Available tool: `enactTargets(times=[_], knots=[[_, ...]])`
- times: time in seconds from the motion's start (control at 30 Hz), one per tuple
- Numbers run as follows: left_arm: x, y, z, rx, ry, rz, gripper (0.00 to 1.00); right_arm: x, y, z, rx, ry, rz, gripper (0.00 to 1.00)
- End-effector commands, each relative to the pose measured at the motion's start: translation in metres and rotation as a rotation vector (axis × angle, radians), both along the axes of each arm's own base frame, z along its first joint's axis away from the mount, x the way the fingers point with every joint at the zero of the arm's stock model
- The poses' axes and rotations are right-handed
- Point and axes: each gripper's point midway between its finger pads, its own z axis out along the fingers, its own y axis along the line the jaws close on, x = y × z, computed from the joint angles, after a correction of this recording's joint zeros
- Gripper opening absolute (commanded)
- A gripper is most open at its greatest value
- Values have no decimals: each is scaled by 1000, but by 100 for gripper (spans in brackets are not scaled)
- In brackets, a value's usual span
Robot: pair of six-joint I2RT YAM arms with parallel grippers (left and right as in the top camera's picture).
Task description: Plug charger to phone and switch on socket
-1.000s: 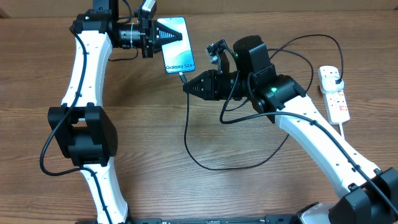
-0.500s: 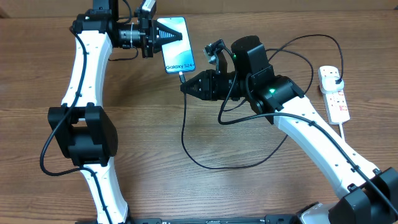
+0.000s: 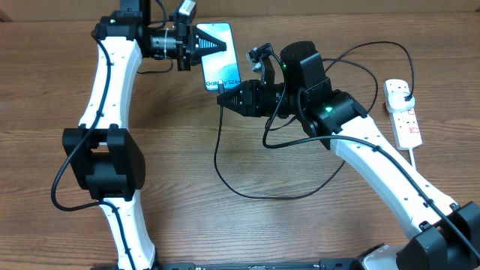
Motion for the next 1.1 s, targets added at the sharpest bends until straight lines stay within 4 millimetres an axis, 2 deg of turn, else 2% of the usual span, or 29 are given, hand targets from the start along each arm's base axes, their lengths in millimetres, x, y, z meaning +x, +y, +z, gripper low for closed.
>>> enactTargets(times=[0.0,0.17,0.53,1.07], knots=[[-6,-4,19,-38,-44,-26,4,5,-5,10,3,-28,-31,4],[-1,2,20,-39,-70,-12,4,0,-6,5,-8,-2,-22,4],[11,29,21,-37,-92,45,4,-10,-4,9,6,-9,34,4],[5,14,20,-38,-85,14,4,-14,-6,3,-20,-1,45,4]])
